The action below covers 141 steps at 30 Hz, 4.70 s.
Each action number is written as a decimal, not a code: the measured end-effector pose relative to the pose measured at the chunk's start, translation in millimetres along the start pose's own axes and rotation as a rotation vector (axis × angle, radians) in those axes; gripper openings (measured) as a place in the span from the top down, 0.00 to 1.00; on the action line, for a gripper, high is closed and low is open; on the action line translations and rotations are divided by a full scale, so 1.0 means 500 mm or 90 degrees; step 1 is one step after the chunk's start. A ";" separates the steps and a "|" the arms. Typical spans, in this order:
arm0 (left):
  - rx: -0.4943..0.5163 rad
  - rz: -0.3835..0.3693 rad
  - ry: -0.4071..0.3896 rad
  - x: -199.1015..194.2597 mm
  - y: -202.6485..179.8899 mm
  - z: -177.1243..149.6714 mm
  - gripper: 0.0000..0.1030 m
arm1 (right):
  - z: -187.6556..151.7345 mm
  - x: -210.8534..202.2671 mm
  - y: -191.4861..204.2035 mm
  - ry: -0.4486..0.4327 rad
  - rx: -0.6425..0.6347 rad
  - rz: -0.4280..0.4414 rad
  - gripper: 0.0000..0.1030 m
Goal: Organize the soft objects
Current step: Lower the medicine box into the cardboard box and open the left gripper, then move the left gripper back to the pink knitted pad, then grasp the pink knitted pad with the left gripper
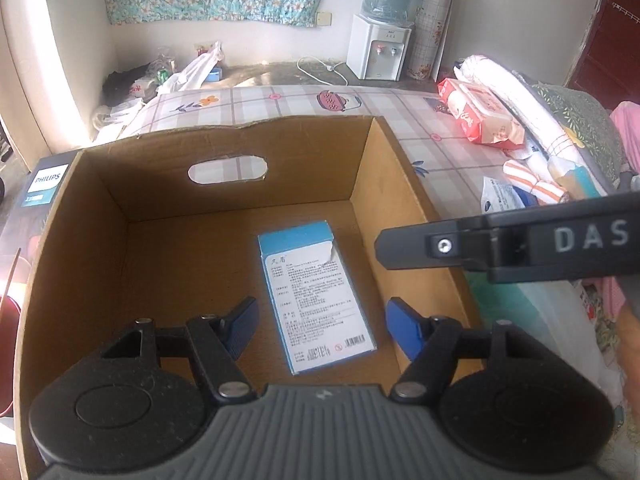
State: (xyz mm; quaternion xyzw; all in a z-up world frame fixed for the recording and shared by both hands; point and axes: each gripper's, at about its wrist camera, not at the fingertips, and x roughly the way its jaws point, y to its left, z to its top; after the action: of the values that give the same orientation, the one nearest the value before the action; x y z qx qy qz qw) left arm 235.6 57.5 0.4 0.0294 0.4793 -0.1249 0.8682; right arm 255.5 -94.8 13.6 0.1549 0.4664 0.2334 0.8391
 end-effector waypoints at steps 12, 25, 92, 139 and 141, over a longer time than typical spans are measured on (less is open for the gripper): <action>0.004 -0.003 0.160 0.107 0.022 -0.012 0.57 | -0.063 -0.143 -0.065 -0.090 0.028 0.030 0.56; 0.037 -0.021 0.170 0.147 0.004 0.015 0.72 | -0.089 -0.151 -0.119 -0.090 0.074 0.035 0.56; 0.114 -0.202 -0.156 -0.130 -0.477 -0.159 0.44 | -0.260 -0.473 -0.304 -0.124 -0.106 -0.269 0.46; -0.004 -0.313 -0.081 0.080 -0.570 -0.153 0.59 | -0.210 -0.441 -0.444 -0.060 -0.064 -0.122 0.56; -0.010 -0.318 -0.094 0.062 -0.561 -0.154 0.59 | -0.217 -0.460 -0.424 -0.072 -0.056 -0.127 0.57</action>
State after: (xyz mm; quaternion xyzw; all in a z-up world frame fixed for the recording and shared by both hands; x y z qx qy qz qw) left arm 119.1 -206.5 -48.2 -0.1057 0.4076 -0.3339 0.8433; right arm 110.3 -392.5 19.8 0.0834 0.4208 0.1600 0.8890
